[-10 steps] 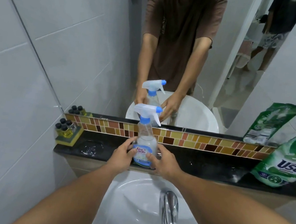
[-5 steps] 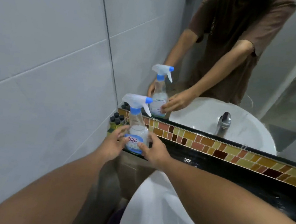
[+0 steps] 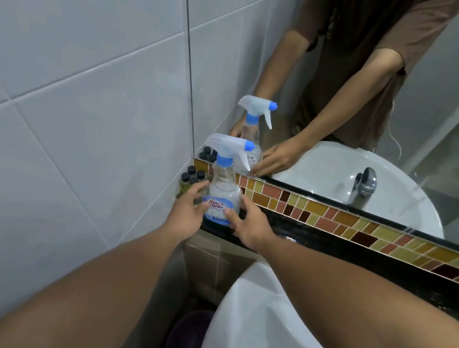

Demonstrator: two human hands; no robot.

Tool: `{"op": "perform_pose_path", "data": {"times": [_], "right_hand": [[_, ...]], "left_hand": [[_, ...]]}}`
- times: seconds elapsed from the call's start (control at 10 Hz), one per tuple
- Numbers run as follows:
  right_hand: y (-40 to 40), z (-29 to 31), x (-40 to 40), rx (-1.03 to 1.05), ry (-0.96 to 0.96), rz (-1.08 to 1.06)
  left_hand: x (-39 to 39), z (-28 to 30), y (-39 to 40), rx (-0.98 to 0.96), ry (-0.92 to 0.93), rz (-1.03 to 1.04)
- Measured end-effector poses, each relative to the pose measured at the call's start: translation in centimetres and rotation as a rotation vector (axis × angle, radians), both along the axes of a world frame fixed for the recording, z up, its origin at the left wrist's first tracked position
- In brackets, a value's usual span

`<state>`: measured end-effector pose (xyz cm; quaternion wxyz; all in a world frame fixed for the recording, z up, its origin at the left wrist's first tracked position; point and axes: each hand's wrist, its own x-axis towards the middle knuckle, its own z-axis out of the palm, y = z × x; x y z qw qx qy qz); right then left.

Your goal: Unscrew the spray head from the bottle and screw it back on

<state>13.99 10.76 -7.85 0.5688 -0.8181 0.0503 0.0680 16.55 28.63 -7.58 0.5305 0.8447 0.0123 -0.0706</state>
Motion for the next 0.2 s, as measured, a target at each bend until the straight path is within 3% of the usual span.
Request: {"op": "perform_pose_path", "data": {"times": [0.2], "right_hand": [[0.23,-0.26,-0.11,-0.143,0.104,-0.028]], "left_hand": [[-0.64,-0.35,-1.10,0.137,-0.040,0.141]]}}
